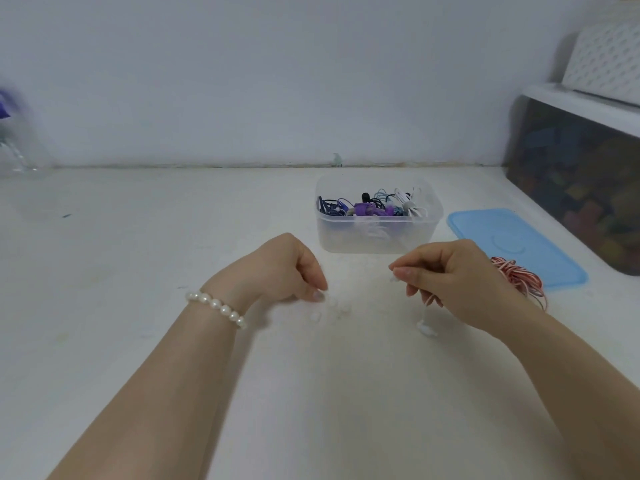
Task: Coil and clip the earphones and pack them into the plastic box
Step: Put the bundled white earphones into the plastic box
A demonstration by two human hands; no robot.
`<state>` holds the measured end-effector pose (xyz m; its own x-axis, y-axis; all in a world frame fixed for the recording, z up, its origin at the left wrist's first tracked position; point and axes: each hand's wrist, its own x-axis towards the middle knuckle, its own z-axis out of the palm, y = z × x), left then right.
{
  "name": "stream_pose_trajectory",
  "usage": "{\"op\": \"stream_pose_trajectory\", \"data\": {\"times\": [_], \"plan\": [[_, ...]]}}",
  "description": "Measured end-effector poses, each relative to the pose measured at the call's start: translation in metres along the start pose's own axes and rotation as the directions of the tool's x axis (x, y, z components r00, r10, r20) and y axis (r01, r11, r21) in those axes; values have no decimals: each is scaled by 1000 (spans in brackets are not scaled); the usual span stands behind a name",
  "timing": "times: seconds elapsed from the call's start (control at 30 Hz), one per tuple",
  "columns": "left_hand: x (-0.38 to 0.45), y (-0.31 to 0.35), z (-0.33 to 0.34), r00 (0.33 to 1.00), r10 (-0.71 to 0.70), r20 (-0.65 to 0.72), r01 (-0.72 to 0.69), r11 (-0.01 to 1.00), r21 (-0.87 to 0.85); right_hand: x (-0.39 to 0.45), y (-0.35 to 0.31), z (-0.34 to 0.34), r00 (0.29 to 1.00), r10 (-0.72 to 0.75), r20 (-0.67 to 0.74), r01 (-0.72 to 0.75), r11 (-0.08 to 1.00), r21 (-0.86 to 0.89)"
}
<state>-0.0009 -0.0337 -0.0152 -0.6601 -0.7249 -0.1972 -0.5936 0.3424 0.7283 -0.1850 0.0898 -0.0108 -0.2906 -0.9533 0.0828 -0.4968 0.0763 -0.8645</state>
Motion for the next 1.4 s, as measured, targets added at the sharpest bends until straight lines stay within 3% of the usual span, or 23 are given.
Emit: {"op": "stream_pose_trajectory", "data": {"times": [0.23, 0.3, 0.33, 0.4, 0.47, 0.57, 0.7, 1.0, 1.4], "plan": [[0, -1, -1, 998, 60, -3, -60, 995, 83, 1, 1, 2, 1000, -10, -7, 10, 1000, 18], [-1, 4, -1, 987, 101, -124, -106, 994, -29, 1, 1, 2, 1000, -8, -20, 9, 998, 59], [-2, 8, 1, 974, 108, -200, -142, 976, -167, 1, 1, 1, 1000, -3, -30, 6, 996, 88], [-5, 19, 6, 957, 75, -280, -215, 833, -509, 1, 0, 1, 998, 11, -64, -1, 989, 147], [-9, 30, 16, 973, 27, -229, -194, 627, -755, 1, 0, 0, 994, 17, -108, 5, 980, 198], [-10, 38, 30, 994, -10, -112, -97, 428, -899, 1, -3, -2, 990, 28, -140, 14, 956, 293], [-10, 41, 37, 1000, -21, -23, -15, 304, -953, -2, -7, -6, 990, 3, -138, 44, 940, 338], [-11, 41, 41, 999, -37, -16, 0, 391, -920, -5, -13, -2, 976, -163, -146, 192, 959, 207], [-11, 41, 45, 997, -8, -80, -67, 468, -881, -2, -8, -1, 980, -130, -153, 153, 977, 151]]}}
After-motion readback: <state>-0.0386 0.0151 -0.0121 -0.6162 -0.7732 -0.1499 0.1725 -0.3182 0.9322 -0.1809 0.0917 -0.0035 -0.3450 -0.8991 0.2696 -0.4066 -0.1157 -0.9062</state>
